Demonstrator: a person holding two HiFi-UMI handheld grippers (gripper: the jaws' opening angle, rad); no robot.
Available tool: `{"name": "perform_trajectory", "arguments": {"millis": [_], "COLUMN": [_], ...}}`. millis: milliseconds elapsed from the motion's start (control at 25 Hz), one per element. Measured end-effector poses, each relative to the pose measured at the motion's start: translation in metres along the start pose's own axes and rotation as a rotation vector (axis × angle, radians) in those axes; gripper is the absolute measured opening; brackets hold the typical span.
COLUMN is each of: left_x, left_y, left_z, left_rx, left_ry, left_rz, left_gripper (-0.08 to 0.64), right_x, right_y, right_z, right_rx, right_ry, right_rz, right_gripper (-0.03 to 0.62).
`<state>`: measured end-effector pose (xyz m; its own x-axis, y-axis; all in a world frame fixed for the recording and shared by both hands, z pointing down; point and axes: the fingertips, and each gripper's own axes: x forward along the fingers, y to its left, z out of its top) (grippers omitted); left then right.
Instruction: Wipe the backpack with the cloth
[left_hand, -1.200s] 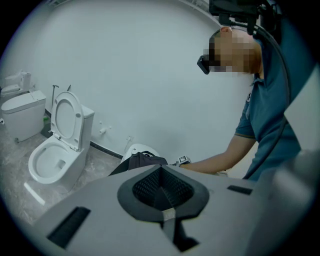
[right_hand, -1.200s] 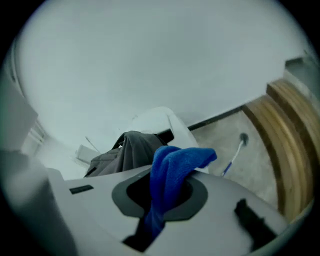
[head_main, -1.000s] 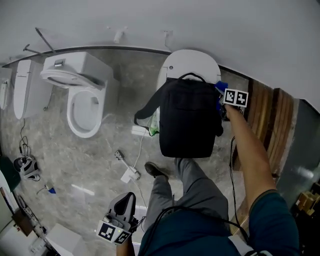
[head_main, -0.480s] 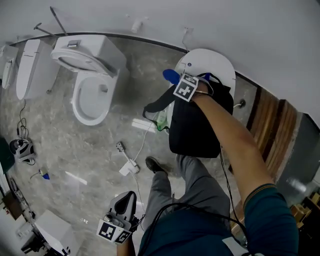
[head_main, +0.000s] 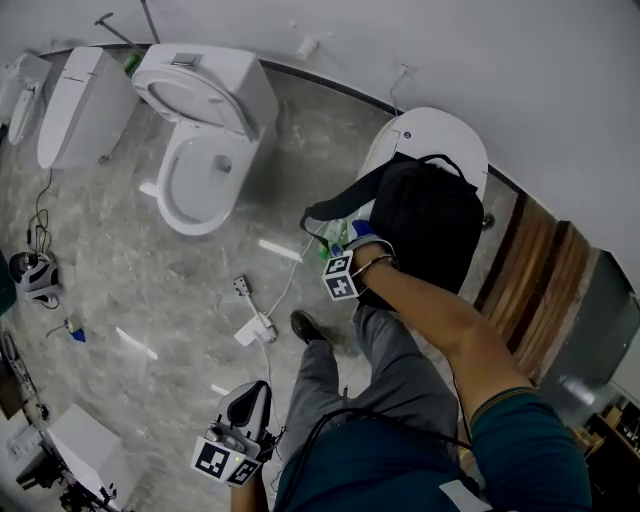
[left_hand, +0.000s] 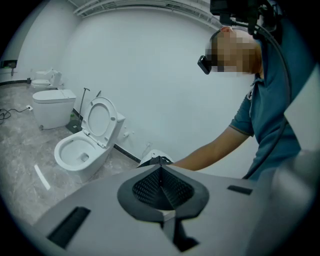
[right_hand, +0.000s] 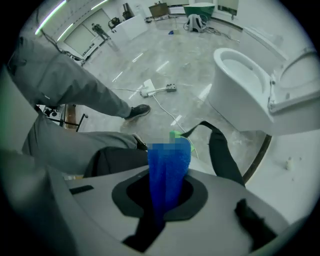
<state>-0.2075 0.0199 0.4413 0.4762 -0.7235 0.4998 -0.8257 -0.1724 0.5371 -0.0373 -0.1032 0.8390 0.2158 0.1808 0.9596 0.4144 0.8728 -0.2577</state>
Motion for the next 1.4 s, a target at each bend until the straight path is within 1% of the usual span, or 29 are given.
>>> {"name": "perform_trajectory", "arguments": {"millis": [160, 240, 320, 360, 480, 520, 560, 600, 640, 680, 720, 800, 840, 880, 920, 1000, 1080, 1120, 1160, 1280, 1400], "left_x": [-0.014, -0.016, -0.017, -0.017, -0.018, -0.019, -0.020, -0.020, -0.020, -0.019, -0.017, -0.013, -0.009, -0.004, 0.000, 0.009, 0.019, 0.024, 0.030, 0.047, 0.062], "left_y": [0.012, 0.014, 0.015, 0.016, 0.017, 0.018, 0.018, 0.018, 0.018, 0.017, 0.016, 0.014, 0.014, 0.013, 0.011, 0.005, -0.004, -0.009, -0.014, -0.027, -0.037], "left_z": [-0.002, -0.002, -0.001, -0.001, -0.004, -0.004, -0.005, -0.004, -0.004, -0.003, -0.002, -0.001, -0.001, -0.001, -0.003, -0.006, -0.008, -0.009, -0.009, -0.007, -0.008], "left_rx": [-0.001, 0.004, 0.009, 0.011, 0.016, 0.017, 0.019, 0.021, 0.023, 0.026, 0.030, 0.038, 0.041, 0.044, 0.046, 0.051, 0.059, 0.064, 0.070, 0.086, 0.098], "left_ry": [0.002, 0.005, 0.009, 0.011, 0.024, 0.028, 0.030, 0.032, 0.034, 0.036, 0.040, 0.052, 0.059, 0.067, 0.077, 0.097, 0.117, 0.126, 0.135, 0.152, 0.170], "left_rz": [-0.002, -0.014, -0.029, -0.037, -0.054, -0.058, -0.062, -0.065, -0.070, -0.077, -0.085, -0.101, -0.108, -0.114, -0.119, -0.132, -0.147, -0.155, -0.162, -0.179, -0.190], "left_gripper": [0.005, 0.005, 0.006, 0.005, 0.005, 0.005, 0.005, 0.005, 0.006, 0.005, 0.005, 0.005, 0.005, 0.005, 0.005, 0.005, 0.005, 0.005, 0.005, 0.005, 0.005], "right_x": [0.019, 0.026, 0.028, 0.026, 0.012, 0.006, 0.002, 0.001, 0.004, 0.010, 0.019, 0.035, 0.043, 0.051, 0.058, 0.073, 0.087, 0.092, 0.097, 0.111, 0.124], "right_y": [0.065, 0.091, 0.107, 0.107, 0.095, 0.095, 0.099, 0.106, 0.116, 0.125, 0.131, 0.138, 0.144, 0.153, 0.163, 0.188, 0.211, 0.221, 0.231, 0.255, 0.280], "right_z": [0.047, 0.068, 0.088, 0.095, 0.106, 0.109, 0.112, 0.113, 0.108, 0.095, 0.075, 0.031, 0.011, -0.007, -0.023, -0.052, -0.083, -0.098, -0.112, -0.148, -0.182], "right_rx": [-0.026, 0.000, 0.093, 0.150, 0.276, 0.319, 0.382, 0.482, 0.633, 0.838, 1.087, 1.639, 1.875, 2.047, 2.158, 2.311, 2.451, 2.501, 2.533, 2.582, 2.702], "right_ry": [-0.005, -0.029, -0.108, -0.162, -0.311, -0.358, -0.406, -0.452, -0.491, -0.521, -0.560, -0.714, -0.788, -0.838, -0.863, -0.862, -0.834, -0.815, -0.793, -0.727, -0.655], "right_rz": [0.036, 0.060, 0.080, 0.063, -0.053, -0.061, -0.039, 0.009, 0.074, 0.139, 0.195, 0.299, 0.348, 0.382, 0.397, 0.392, 0.361, 0.336, 0.308, 0.234, 0.169], "right_gripper": [0.031, 0.031, 0.031, 0.031, 0.031, 0.031, 0.031, 0.031, 0.031, 0.031, 0.031, 0.031, 0.031, 0.031, 0.031, 0.031, 0.031, 0.031, 0.031, 0.031, 0.031]}}
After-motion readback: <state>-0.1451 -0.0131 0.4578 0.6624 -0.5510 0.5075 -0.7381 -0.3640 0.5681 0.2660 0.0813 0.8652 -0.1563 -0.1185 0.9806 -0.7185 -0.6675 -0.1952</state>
